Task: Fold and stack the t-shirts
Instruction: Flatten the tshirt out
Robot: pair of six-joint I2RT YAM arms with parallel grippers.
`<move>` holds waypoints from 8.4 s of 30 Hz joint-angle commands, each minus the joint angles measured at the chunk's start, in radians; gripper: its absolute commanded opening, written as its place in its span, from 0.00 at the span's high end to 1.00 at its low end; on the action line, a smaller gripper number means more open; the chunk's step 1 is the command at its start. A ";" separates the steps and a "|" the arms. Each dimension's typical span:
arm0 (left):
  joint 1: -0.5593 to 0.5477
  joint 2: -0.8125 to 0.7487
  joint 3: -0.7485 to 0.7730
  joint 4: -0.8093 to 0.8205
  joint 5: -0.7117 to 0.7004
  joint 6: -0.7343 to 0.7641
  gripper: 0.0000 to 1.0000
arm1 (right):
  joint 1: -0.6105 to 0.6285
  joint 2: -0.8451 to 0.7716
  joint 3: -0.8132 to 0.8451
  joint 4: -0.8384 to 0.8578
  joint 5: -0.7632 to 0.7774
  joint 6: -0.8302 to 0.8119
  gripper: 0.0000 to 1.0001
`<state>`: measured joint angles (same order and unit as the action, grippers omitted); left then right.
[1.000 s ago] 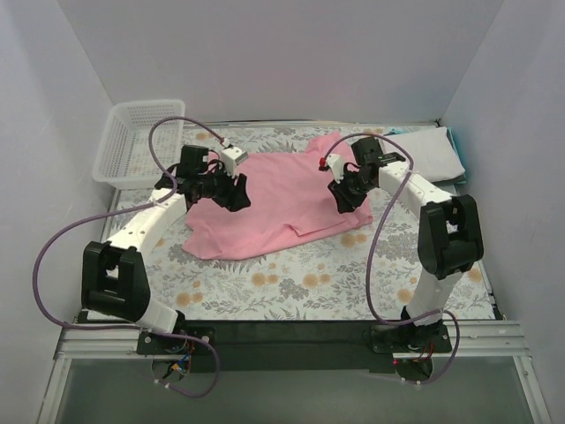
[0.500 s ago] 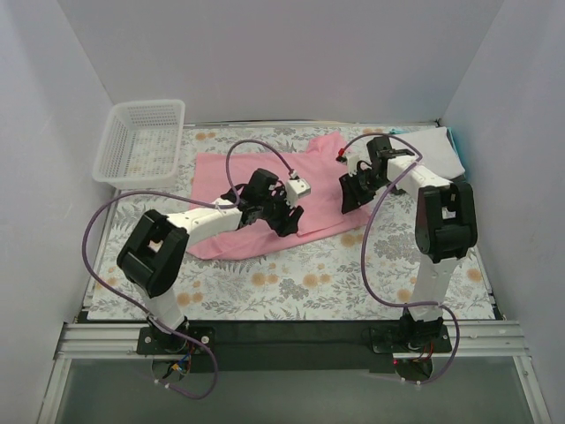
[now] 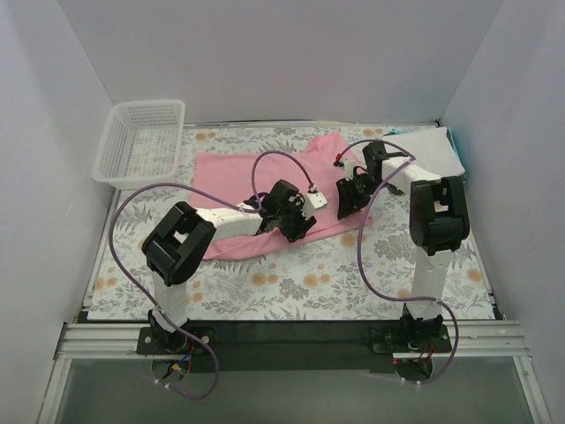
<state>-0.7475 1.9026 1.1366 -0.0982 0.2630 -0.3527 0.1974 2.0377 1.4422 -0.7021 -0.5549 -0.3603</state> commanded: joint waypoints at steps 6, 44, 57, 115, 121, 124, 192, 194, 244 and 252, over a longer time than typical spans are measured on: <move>0.000 0.007 0.049 0.026 -0.042 0.028 0.87 | -0.004 -0.010 0.040 -0.014 -0.057 0.017 0.93; -0.222 -0.482 -0.163 -0.422 0.419 -0.069 0.54 | -0.055 -0.673 -0.277 -0.576 0.081 -0.600 0.39; -0.163 -0.524 -0.183 -0.330 0.276 -0.026 0.55 | -0.053 -0.202 -0.155 -0.166 0.135 -0.246 0.68; 0.106 -0.722 -0.307 -0.498 0.182 -0.071 0.56 | -0.062 -0.060 0.178 -0.132 0.084 -0.124 0.60; 0.600 -0.787 -0.333 -0.735 0.165 0.145 0.59 | -0.059 -0.145 0.107 -0.142 0.154 -0.149 0.57; 0.804 -0.742 -0.324 -0.787 0.147 0.237 0.58 | -0.056 -0.122 0.109 -0.143 0.156 -0.146 0.58; 0.795 -0.518 0.029 -0.846 0.071 0.158 0.63 | -0.050 -0.156 0.165 -0.116 0.210 -0.146 0.62; 0.795 -0.423 0.067 -0.749 0.074 0.104 0.63 | -0.049 -0.101 0.230 -0.093 0.198 -0.102 0.70; 0.761 0.349 0.813 -0.338 0.082 -0.193 0.40 | -0.065 0.357 0.719 0.233 0.352 0.147 0.56; 0.763 0.400 0.819 -0.333 0.016 -0.187 0.31 | -0.069 0.380 0.661 0.274 0.348 0.167 0.48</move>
<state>0.0120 2.2997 1.9293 -0.4416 0.3202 -0.5404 0.1333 2.4207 2.0960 -0.4763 -0.1970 -0.2123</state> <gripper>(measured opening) 0.684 0.522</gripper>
